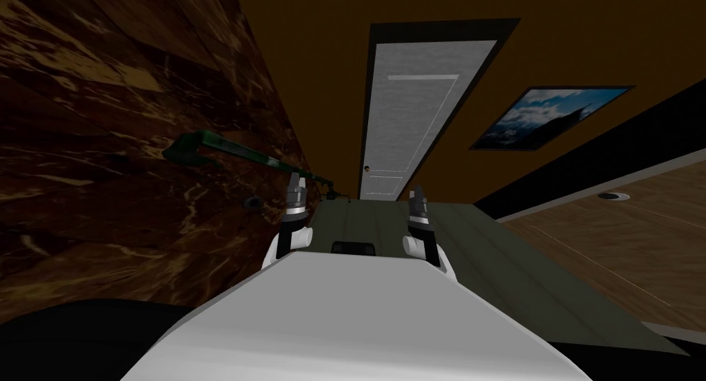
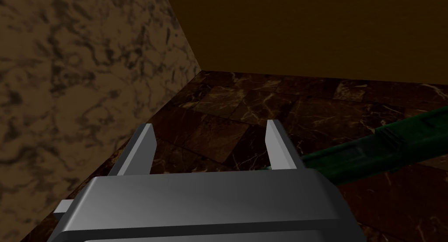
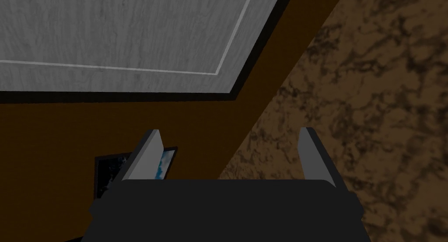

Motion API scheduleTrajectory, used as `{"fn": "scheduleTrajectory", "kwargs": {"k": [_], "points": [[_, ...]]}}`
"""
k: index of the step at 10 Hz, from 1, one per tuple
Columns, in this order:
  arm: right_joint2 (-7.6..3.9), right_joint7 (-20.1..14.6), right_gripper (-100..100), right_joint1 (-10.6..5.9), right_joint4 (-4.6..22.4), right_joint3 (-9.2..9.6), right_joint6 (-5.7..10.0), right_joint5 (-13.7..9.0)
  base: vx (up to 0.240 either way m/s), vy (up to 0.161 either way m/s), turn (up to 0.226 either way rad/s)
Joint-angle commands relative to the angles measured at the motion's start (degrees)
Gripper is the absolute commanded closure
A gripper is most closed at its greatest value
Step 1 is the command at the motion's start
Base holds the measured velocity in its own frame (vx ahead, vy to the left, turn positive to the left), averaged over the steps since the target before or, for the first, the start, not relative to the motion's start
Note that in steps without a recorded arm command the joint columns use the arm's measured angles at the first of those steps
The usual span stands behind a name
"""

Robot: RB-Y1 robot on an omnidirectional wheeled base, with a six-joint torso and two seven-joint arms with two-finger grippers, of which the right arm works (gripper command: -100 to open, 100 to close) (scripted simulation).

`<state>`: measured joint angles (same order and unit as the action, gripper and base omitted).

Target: Pull the door open

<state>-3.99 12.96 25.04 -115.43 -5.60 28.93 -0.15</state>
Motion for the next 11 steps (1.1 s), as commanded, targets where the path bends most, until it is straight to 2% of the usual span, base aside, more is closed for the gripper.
{"fn": "scheduleTrajectory", "kwargs": {"k": [1,11], "points": [[-0.26,1.5,-100,-0.75,1.6,-0.32,0.24,0.6,0.103,0.019,-0.008],[-1.39,10.5,-100,-5.07,14.2,-2.04,3.94,5.0,0.101,0.027,-0.011]]}}
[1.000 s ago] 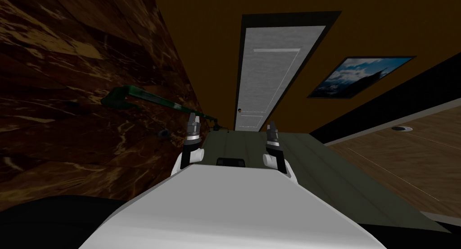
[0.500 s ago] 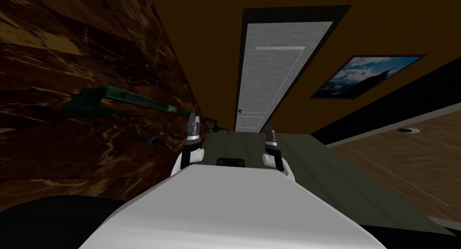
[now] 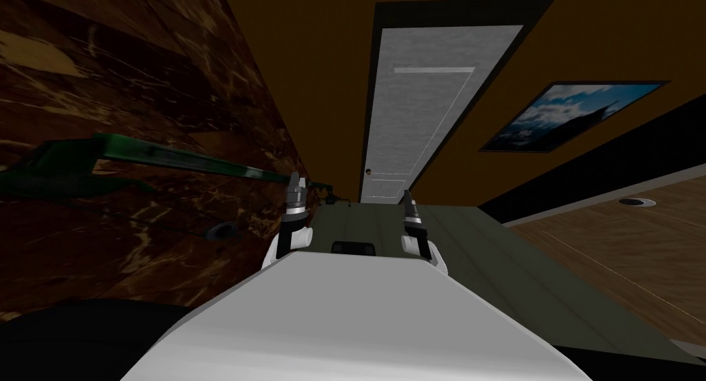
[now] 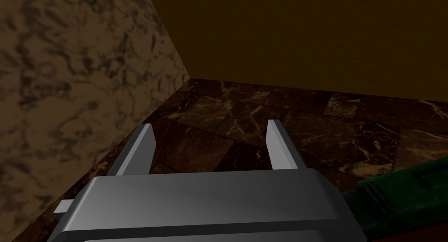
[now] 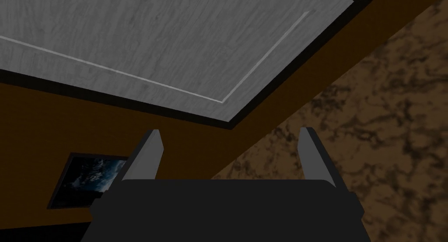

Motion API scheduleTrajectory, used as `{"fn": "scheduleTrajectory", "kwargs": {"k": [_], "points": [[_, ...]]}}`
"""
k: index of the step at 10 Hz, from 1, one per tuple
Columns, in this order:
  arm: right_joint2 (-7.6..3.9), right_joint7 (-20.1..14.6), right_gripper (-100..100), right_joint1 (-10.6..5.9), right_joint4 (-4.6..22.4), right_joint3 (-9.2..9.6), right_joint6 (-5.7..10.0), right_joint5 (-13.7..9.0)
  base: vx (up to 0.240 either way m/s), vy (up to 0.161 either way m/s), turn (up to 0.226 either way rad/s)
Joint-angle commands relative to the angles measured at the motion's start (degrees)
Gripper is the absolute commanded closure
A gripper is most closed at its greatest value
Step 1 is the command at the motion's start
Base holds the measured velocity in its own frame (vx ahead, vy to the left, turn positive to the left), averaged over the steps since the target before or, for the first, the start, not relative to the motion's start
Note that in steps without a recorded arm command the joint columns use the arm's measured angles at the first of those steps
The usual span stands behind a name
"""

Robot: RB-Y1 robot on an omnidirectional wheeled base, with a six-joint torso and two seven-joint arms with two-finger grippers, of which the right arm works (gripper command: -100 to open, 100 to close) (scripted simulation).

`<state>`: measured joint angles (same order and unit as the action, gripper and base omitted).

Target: Pull the door open

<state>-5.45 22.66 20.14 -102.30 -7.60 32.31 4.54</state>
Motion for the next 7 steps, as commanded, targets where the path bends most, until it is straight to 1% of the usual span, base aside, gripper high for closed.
{"fn": "scheduleTrajectory", "kwargs": {"k": [1,7], "points": [[-0.03,1.8,-100,-0.64,2.4,-0.22,0.95,0.8,0.097,0.034,-0.015],[-0.58,7.7,-100,-3.48,10.6,-1.34,3.37,3.7,0.094,0.029,-0.012]]}}
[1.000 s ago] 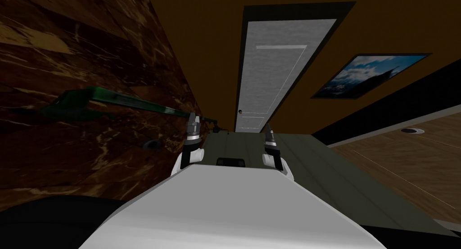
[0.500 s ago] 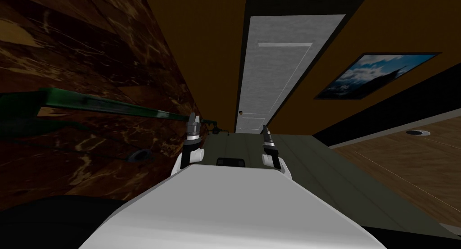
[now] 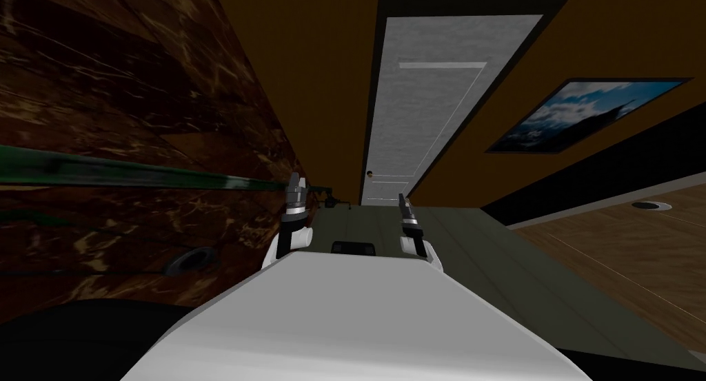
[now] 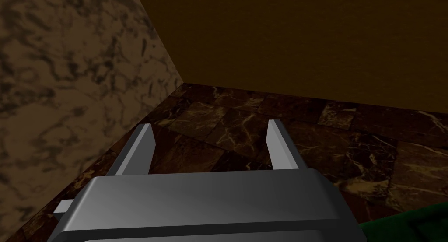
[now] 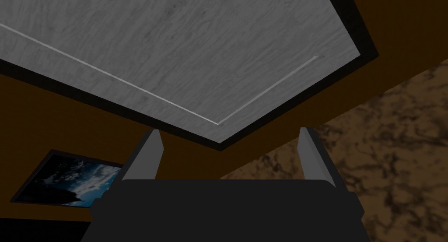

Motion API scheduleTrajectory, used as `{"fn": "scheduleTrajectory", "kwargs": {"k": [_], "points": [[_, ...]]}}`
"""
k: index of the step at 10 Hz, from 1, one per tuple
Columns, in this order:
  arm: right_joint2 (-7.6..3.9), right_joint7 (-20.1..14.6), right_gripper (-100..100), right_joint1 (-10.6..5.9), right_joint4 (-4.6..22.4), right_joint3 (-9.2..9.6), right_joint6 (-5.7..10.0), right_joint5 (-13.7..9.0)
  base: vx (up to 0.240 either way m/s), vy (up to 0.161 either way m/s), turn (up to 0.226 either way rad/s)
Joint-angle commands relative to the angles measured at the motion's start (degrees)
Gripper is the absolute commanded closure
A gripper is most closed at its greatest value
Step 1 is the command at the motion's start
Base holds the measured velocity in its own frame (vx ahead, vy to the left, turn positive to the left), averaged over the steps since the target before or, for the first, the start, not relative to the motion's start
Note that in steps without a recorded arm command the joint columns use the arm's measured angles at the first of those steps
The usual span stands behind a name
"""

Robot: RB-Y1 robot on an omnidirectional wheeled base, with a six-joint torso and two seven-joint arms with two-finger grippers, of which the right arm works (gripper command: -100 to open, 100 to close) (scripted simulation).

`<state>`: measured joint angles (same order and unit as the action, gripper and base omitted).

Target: Pull the door open

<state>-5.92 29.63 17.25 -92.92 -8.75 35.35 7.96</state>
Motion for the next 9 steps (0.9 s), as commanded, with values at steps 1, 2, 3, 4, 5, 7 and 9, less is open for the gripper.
{"fn": "scheduleTrajectory", "kwargs": {"k": [1,2,3,4,5,7,9], "points": [[-0.20,1.8,-100,-1.06,2.6,-0.39,0.75,0.8,0.098,0.042,-0.013],[-0.28,2.8,-100,-1.54,4.0,-0.58,1.15,1.3,0.094,0.031,-0.018],[-0.36,3.8,-100,-2.02,5.4,-0.77,1.56,1.8,0.102,0.030,-0.010],[-0.44,4.8,-100,-2.50,6.8,-0.96,1.97,2.2,0.111,0.042,-0.011],[-0.51,5.8,-100,-2.98,8.2,-1.15,2.38,2.7,0.102,0.018,-0.015],[-0.65,7.8,-100,-3.93,11.0,-1.53,3.20,3.7,0.094,0.024,-0.012],[-0.79,9.8,-100,-4.88,13.7,-1.90,4.01,4.7,0.099,0.034,-0.013]]}}
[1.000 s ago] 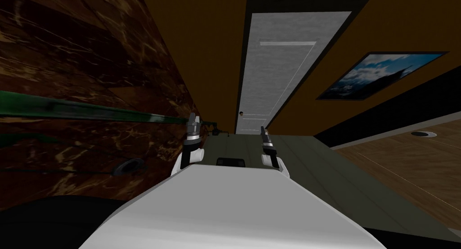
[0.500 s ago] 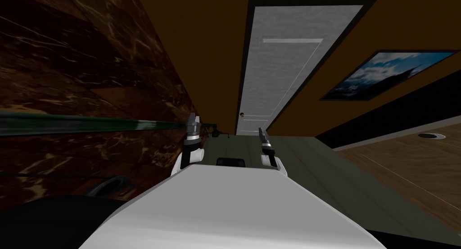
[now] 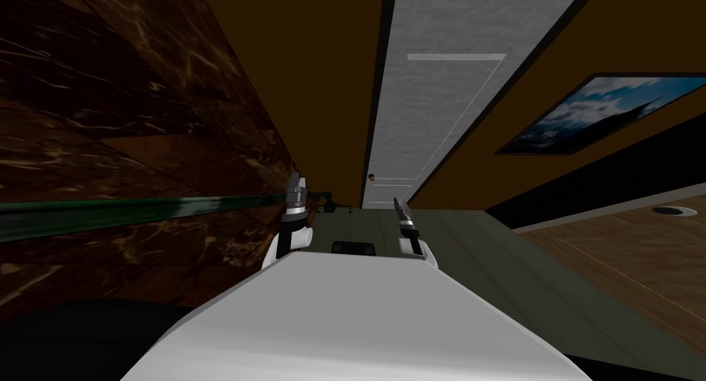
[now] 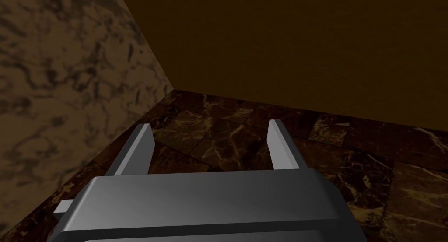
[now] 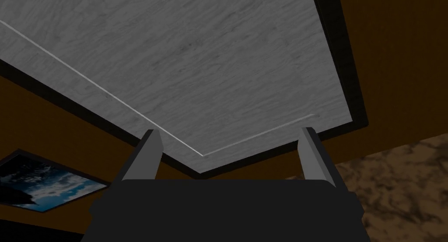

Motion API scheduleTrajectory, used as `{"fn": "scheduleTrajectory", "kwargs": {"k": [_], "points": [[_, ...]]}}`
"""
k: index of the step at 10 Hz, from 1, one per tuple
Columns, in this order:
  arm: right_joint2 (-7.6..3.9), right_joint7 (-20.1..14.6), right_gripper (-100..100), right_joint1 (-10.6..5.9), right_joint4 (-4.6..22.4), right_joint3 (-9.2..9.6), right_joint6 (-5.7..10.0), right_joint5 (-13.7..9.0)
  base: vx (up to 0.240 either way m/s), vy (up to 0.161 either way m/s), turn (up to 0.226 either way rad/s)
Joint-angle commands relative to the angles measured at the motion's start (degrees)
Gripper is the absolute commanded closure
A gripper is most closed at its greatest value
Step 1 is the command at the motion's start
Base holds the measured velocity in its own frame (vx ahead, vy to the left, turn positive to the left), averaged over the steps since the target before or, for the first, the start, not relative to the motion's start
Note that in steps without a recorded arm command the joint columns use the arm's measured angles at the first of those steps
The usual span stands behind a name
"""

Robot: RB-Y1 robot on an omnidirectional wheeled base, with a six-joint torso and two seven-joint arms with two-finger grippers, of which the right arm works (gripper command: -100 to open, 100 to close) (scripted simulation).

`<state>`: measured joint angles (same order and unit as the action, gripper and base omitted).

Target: Pull the door open

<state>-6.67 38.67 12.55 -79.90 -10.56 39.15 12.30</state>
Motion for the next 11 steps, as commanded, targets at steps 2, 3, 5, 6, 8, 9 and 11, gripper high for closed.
{"fn": "scheduleTrajectory", "kwargs": {"k": [2,3,5,6,8,9,11], "points": [[-0.15,2.7,-100,-1.12,3.4,-0.46,1.00,1.3,0.096,0.037,-0.012],[-0.21,3.7,-100,-1.58,4.7,-0.64,1.40,1.7,0.099,0.034,-0.015],[-0.32,5.6,-100,-2.51,7.4,-1.01,2.20,2.7,0.098,0.024,-0.010],[-0.37,6.5,-100,-2.95,8.7,-1.18,2.57,3.1,0.090,0.033,-0.013],[-0.47,8.4,-100,-3.83,11.3,-1.53,3.32,4.0,0.104,0.032,-0.013],[-0.51,9.3,-100,-4.26,12.5,-1.70,3.69,4.5,0.097,0.043,-0.010],[-0.61,11.1,-100,-5.13,15.1,-2.05,4.44,5.4,0.102,0.034,-0.011]]}}
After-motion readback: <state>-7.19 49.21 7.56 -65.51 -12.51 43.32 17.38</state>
